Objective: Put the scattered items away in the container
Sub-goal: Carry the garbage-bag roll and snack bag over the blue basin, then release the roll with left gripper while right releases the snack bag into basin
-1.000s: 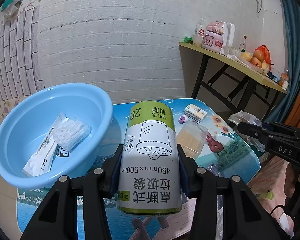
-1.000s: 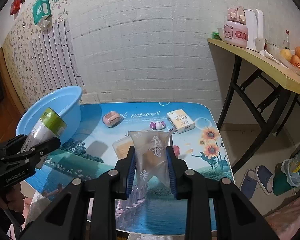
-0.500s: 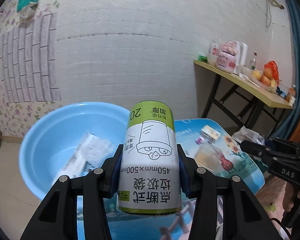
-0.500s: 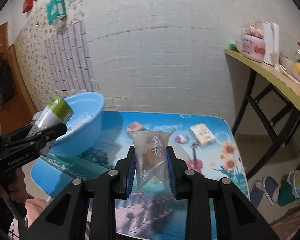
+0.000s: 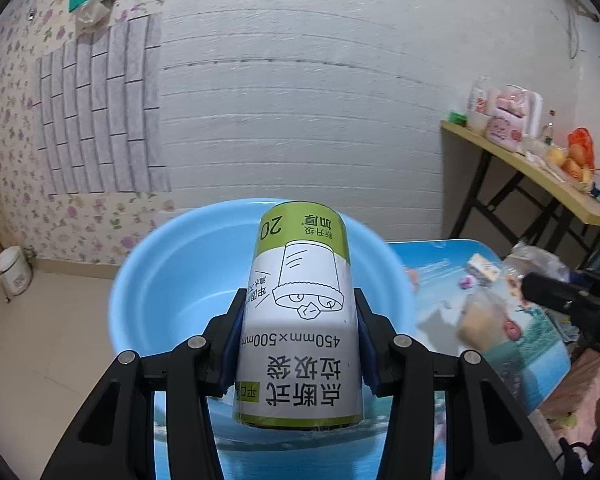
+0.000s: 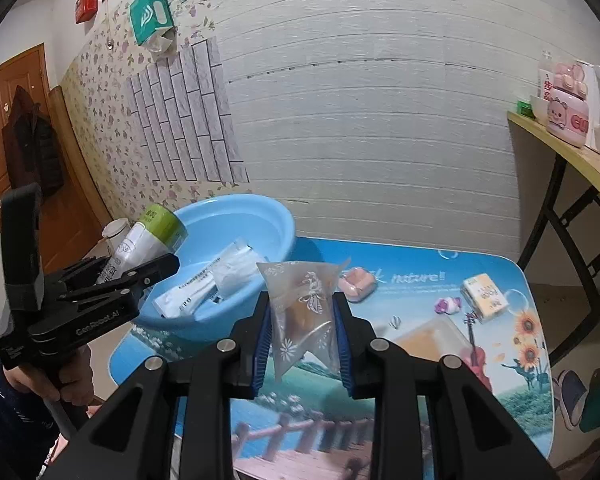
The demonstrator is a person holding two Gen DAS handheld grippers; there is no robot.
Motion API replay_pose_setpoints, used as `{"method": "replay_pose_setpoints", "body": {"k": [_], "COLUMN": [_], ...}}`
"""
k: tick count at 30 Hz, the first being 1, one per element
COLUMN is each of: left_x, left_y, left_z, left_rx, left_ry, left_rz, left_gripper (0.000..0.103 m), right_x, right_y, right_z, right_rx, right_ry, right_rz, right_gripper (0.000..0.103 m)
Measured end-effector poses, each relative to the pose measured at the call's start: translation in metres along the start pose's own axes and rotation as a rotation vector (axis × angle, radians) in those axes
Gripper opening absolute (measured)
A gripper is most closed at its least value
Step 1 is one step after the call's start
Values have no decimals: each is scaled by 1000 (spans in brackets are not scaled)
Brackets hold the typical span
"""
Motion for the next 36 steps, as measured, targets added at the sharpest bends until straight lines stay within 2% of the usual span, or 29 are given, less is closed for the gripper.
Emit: {"method": "replay_pose_setpoints", "body": {"k": [7, 14, 24, 36], "left_x": [4, 13, 21, 38], "left_y": [-9, -16, -7, -7], "left_z": [-28, -43, -35, -27], "left_rx": [4, -13, 22, 43], "left_ry": [45, 43, 1, -37], "left_rz": [-9, -23, -5, -21], "left_gripper": [46, 46, 46, 46], "right_x": [18, 34, 42, 67], "right_y": [7, 14, 32, 31], "right_z": [-30, -60, -55, -55], "right_rx": [-43, -80, -71, -91], "right_ry": [46, 82, 41, 37], "right_rz": [-3, -26, -6, -52], "right_gripper": [30, 30, 30, 30]}}
Point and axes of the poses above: each gripper's, at about its wrist camera, not at the fingertips, and x roughly the way its jaws point, z to its right, y to its top, the point moved 2 cm from there along x, roughly the way its jaws point, and after that the axes turned 8 degrees about z, right-handed, at the moved point
